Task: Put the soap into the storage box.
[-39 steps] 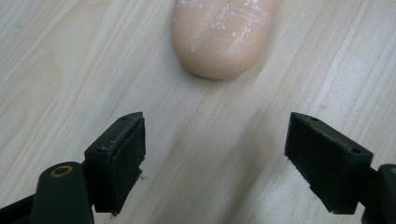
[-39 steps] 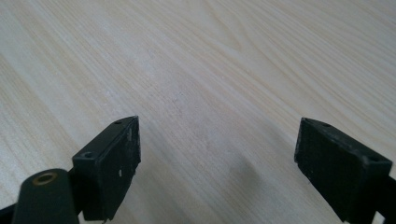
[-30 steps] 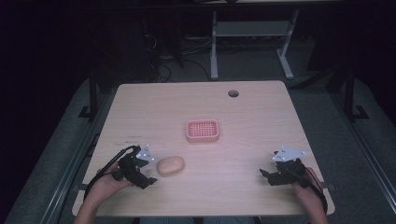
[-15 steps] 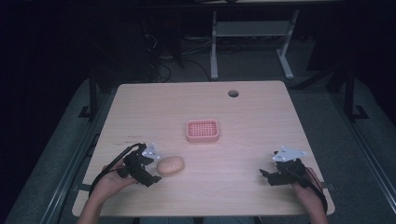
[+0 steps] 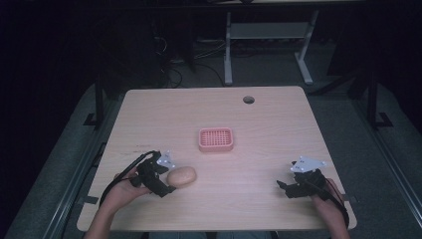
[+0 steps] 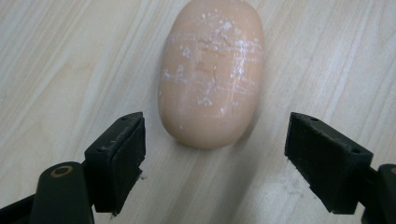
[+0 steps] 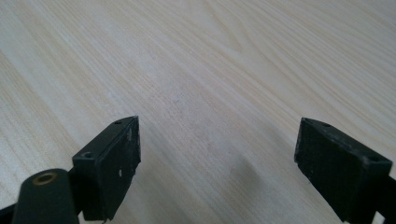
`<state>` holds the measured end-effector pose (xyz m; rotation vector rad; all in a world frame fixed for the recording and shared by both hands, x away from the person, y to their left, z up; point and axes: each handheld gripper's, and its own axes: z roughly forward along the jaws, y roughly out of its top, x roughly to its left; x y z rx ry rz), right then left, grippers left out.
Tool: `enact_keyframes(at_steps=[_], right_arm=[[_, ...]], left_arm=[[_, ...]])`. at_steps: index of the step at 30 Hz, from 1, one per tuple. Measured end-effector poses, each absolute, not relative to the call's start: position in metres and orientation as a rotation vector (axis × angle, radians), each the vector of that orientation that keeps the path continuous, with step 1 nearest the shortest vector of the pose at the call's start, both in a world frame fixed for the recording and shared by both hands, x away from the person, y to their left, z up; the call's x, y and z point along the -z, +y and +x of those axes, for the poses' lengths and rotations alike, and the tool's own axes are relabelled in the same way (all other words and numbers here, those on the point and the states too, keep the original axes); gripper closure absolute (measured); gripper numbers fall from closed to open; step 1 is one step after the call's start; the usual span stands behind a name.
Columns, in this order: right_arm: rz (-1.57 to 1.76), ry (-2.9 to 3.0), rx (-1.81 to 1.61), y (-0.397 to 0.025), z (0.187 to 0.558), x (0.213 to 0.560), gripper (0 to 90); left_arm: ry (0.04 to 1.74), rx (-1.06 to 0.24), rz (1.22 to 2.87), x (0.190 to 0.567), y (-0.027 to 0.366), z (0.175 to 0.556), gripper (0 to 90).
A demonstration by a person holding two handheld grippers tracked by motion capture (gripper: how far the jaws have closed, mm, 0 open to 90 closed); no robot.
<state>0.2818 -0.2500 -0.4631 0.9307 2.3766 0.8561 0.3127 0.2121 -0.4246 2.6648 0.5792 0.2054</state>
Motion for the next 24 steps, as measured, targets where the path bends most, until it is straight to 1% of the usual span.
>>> enact_keyframes(at_steps=[10, 24], right_arm=[[0.929, 2.376, -0.857, -0.250, 0.282, 0.463, 13.8], [0.922, 2.377, -0.864, -0.249, 0.282, 0.462, 13.8]], left_arm=[[0.564, -0.209, 2.679, 0.423, 0.204, 0.319, 20.4], [0.557, -0.171, 2.709, 0.428, 0.192, 0.327, 20.6]])
